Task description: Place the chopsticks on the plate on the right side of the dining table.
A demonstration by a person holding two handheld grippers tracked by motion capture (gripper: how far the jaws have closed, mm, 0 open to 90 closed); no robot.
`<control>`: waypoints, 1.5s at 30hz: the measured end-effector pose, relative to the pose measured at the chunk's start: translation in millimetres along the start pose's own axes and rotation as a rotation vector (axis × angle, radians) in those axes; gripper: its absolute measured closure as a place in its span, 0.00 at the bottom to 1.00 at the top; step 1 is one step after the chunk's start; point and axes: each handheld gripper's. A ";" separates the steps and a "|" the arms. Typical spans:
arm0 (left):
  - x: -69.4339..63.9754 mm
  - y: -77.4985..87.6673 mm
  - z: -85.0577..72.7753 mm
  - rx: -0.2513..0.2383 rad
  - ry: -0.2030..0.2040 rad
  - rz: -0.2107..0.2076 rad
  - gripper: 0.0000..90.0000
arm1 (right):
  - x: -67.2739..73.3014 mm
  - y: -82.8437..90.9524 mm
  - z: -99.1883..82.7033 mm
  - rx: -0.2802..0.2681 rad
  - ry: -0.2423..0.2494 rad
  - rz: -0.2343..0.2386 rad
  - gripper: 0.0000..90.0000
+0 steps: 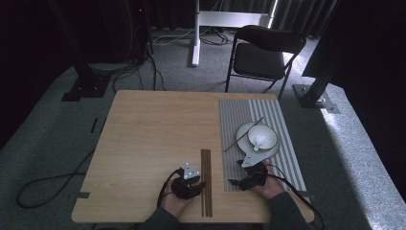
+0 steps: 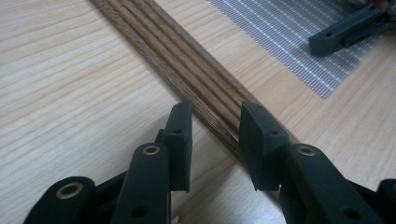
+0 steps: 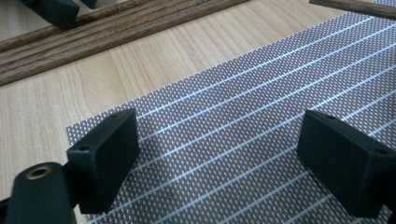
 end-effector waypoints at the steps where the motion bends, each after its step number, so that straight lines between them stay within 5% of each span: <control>1: 0.6 0.3 0.1 0.001 -0.001 0.013 0.75 | 0.0 0.0 0.0 0.000 0.000 0.000 0.13; 6: 5.4 2.9 1.0 0.017 -0.009 0.086 0.81 | 0.0 0.0 0.0 0.000 0.000 0.000 0.13; 13: 12.0 5.5 1.0 0.027 -0.005 0.129 0.91 | 0.0 0.0 0.0 0.000 0.001 0.000 0.13; 27: 33.0 9.7 1.6 0.021 0.074 0.156 0.94 | 0.1 0.0 0.0 0.000 0.000 0.000 0.13; 45: 45.7 1.1 13.6 0.010 0.069 0.132 0.95 | 0.1 0.0 0.0 0.000 0.000 0.000 0.13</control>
Point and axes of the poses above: each handheld gripper's, and its own axes: y roughly backward along the jaws, z roughly out of its top, x roughly to its left, and after that the axes turned 8 degrees about -x, right-handed
